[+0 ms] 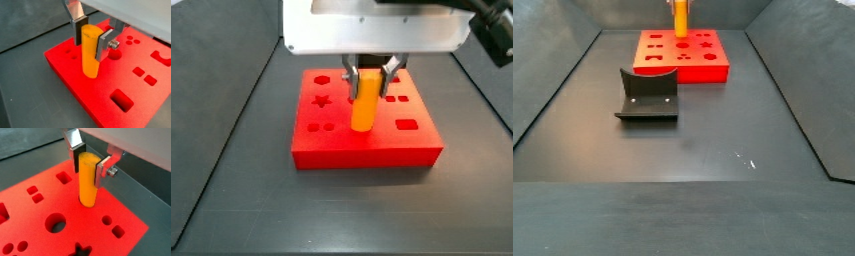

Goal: Insert the oval object.

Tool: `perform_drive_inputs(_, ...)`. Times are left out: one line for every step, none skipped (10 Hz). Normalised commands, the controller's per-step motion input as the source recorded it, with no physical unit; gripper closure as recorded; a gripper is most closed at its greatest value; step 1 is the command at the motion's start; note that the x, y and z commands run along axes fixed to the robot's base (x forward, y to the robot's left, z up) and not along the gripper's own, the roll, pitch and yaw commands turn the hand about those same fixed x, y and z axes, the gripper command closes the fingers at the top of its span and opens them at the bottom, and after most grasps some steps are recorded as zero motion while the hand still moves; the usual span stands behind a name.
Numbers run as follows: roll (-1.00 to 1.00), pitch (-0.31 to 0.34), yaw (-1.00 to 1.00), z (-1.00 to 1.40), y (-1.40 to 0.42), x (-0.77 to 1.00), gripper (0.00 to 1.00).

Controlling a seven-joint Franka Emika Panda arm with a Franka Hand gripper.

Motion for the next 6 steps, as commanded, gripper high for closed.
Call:
perform_drive_inputs(0.03, -0.016, 0.0, -0.4, 0.0, 0.0, 1.0)
perform_drive_inputs(0.06, -0.027, 0.0, -0.53, 0.0, 0.0, 1.0)
perform_drive_inputs(0.09, -0.044, 0.0, -0.71, -0.04, 0.01, 1.0)
perform_drive_inputs(0.03, -0.064, -0.06, -0.73, -0.1, 0.0, 1.0)
perform_drive_inputs(0.0, -0.08, -0.05, -0.7, -0.07, 0.0, 1.0)
perform_drive_inputs(0.01, -0.067, -0.02, -0.58, -0.02, 0.0, 1.0)
